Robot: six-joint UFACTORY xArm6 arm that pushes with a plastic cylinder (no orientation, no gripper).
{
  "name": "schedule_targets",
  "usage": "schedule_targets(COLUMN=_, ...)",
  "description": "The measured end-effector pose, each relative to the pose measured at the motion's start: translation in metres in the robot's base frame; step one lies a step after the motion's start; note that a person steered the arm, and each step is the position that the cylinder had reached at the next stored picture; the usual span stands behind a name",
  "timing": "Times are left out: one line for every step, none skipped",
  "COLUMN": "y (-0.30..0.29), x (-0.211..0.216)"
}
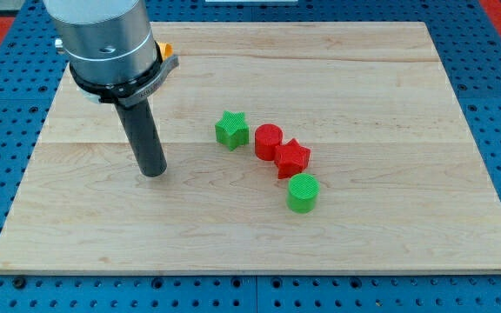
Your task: Push the green star into the red circle
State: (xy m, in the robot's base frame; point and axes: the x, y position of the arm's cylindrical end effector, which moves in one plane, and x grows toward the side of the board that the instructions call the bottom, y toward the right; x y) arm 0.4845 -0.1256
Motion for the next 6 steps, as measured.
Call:
schedule_targets(y=0.000, x=-0.026)
schedule_targets(y=0.016, x=-0.048)
schedule_targets(y=0.037, x=-0.057)
schedule_targets(y=0.088, x=-0.057)
schedule_targets(y=0.098, x=-0.071)
schedule_targets(y=0.106, x=-0.085)
